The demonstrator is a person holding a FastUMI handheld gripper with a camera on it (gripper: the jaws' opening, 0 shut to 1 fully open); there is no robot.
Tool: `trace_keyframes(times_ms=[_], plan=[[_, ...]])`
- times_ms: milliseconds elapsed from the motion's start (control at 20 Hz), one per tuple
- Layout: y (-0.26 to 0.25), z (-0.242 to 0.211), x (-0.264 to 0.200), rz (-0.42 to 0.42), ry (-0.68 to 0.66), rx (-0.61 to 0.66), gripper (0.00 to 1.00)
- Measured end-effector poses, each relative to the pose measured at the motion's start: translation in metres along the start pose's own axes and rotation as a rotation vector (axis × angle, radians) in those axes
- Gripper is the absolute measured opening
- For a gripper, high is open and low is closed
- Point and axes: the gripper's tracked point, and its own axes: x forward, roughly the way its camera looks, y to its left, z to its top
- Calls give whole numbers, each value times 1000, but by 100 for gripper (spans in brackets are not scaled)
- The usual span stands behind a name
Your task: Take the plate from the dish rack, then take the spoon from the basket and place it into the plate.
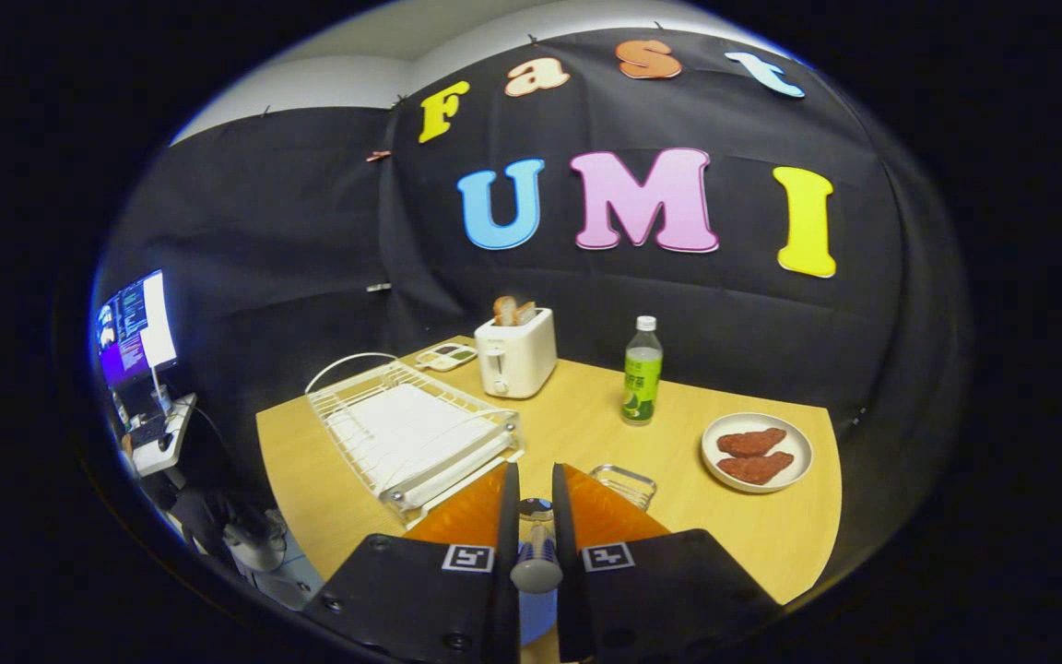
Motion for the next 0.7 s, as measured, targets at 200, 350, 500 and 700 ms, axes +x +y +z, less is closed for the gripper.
trace_keyframes(times_ms=[200, 350, 500, 700], plan=[[39, -39, 13, 123, 44, -57, 20], [53, -76, 28, 169, 108, -82, 20], [60, -99, 33, 181, 152, -98, 20], [55, -118, 31, 180, 194, -84, 20]])
